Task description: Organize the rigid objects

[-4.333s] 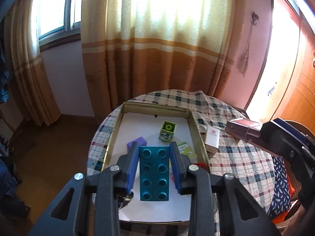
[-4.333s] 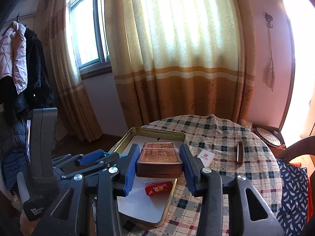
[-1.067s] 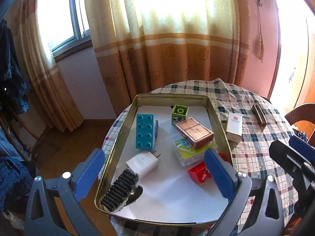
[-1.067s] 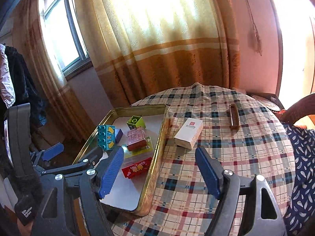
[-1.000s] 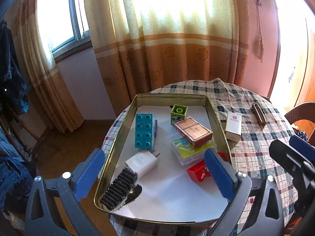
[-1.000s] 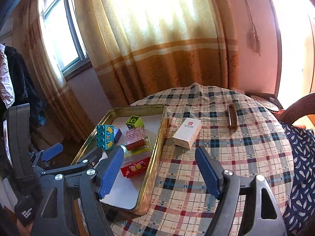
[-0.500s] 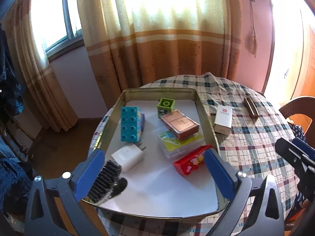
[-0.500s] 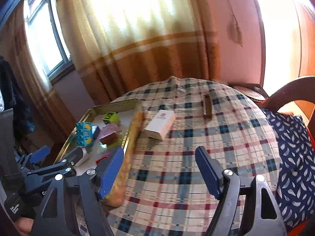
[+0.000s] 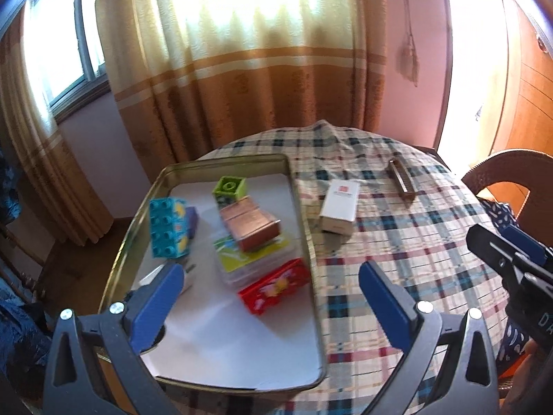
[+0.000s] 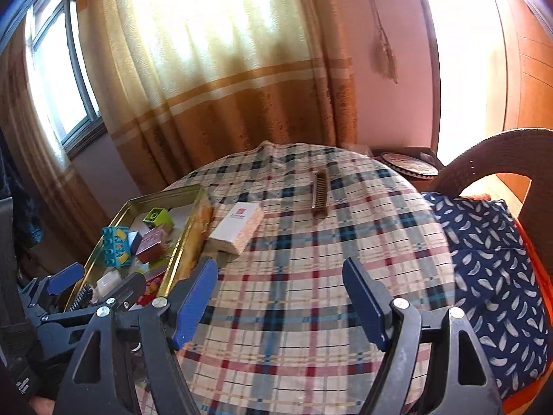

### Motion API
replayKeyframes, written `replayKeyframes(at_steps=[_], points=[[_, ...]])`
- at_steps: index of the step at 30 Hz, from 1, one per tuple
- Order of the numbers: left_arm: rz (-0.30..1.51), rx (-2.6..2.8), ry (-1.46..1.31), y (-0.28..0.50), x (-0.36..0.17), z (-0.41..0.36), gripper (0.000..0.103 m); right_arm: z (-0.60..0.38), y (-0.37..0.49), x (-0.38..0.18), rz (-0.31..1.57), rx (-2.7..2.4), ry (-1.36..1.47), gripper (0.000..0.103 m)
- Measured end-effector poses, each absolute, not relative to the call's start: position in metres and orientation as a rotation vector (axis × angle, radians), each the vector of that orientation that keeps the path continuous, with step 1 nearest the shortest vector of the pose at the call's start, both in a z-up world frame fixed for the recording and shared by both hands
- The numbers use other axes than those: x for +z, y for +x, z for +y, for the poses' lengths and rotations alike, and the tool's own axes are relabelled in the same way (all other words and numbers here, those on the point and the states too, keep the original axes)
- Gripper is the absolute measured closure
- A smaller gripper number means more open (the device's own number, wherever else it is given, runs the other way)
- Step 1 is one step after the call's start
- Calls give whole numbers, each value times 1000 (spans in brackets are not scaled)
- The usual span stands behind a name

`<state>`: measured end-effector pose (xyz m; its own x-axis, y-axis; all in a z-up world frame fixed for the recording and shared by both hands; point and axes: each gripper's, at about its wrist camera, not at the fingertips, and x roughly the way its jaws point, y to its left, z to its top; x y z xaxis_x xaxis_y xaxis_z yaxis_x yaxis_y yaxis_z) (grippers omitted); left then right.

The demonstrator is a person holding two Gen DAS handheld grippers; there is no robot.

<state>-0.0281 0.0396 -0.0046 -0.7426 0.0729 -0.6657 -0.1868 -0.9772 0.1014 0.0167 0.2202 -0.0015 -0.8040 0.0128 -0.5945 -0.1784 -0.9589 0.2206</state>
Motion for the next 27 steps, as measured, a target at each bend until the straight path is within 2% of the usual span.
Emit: replayKeyframes(at_steps=[13,18,19,22,27], points=[[275,2676,-1022,-47,-2,98,0,262,21,9,342,2791,-840,26],[341,2627,-1019,-62,-9,125,0,279,17,4,369,2759,-836,26],[354,2614,-1022,-65,-11,131,0,283,16,2,372,2751,-835,27],[413,2578,-1063,-83,-23,154,1,293,11,-5,384,2732,-856,42],[432,2522,-1192,-118,-46,181,5,313,6,-15,408,2699,-884,43]])
